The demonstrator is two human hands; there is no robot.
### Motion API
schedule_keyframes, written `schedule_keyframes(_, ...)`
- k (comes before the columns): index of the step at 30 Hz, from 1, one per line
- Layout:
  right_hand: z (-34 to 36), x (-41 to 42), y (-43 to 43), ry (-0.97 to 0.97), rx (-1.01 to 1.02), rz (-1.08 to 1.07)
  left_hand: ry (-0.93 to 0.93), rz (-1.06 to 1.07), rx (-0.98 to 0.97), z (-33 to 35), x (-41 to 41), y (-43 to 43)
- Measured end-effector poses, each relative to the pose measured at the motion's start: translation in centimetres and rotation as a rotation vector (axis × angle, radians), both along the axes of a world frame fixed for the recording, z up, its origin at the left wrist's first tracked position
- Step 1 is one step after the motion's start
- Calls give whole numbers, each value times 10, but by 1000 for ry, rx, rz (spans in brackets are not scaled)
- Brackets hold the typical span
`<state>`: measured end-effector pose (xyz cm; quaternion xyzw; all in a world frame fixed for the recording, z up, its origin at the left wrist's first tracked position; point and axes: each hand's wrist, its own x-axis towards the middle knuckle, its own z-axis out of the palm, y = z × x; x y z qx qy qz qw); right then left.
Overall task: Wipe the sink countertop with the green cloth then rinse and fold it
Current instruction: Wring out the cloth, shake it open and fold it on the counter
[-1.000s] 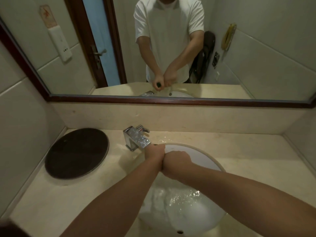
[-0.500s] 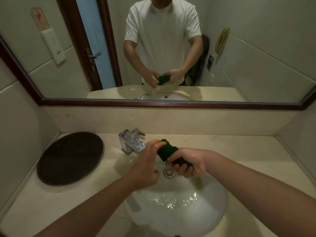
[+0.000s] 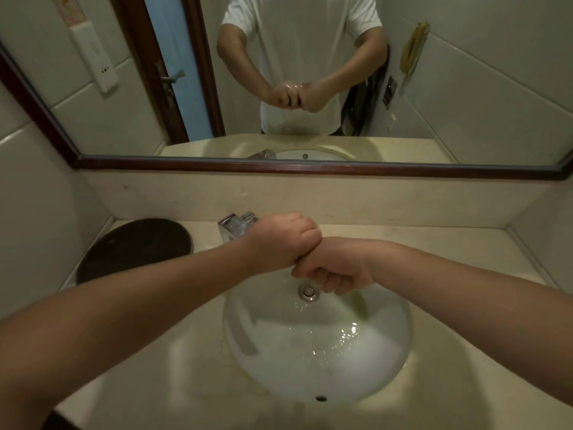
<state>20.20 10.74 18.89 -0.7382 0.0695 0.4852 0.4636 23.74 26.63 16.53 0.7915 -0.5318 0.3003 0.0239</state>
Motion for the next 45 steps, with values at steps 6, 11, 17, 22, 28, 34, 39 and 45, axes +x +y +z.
schedule_keyframes(6, -13, -2, 9, -560, -290, 41, 214, 345, 325, 13, -8, -15)
schedule_keyframes(11, -26, 0, 13, -805, -617, 222, 467, 625, 542, 20, -16, -30)
schedule_keyframes(17, -43, 8, 9, -942, -722, 434, 667, 753, 779, 4, -19, -35)
schedule_keyframes(22, -45, 10, 2, -1110, -832, 673, 1152, 643, 384, -8, -19, -30)
schedule_keyframes(28, -48, 5, -2, -1216, -839, 928, 1744, 789, -35, -34, -42, -32)
schedule_keyframes(34, -47, 9, -5, -1296, -788, 977, 2009, 767, -310, -48, -52, -32)
schedule_keyframes(39, -57, 8, -4, -1290, -753, 991, 2078, 779, -451, -62, -60, -32)
schedule_keyframes(45, -73, 7, -2, -1257, -781, 848, 1937, 776, -373, -73, -50, -26)
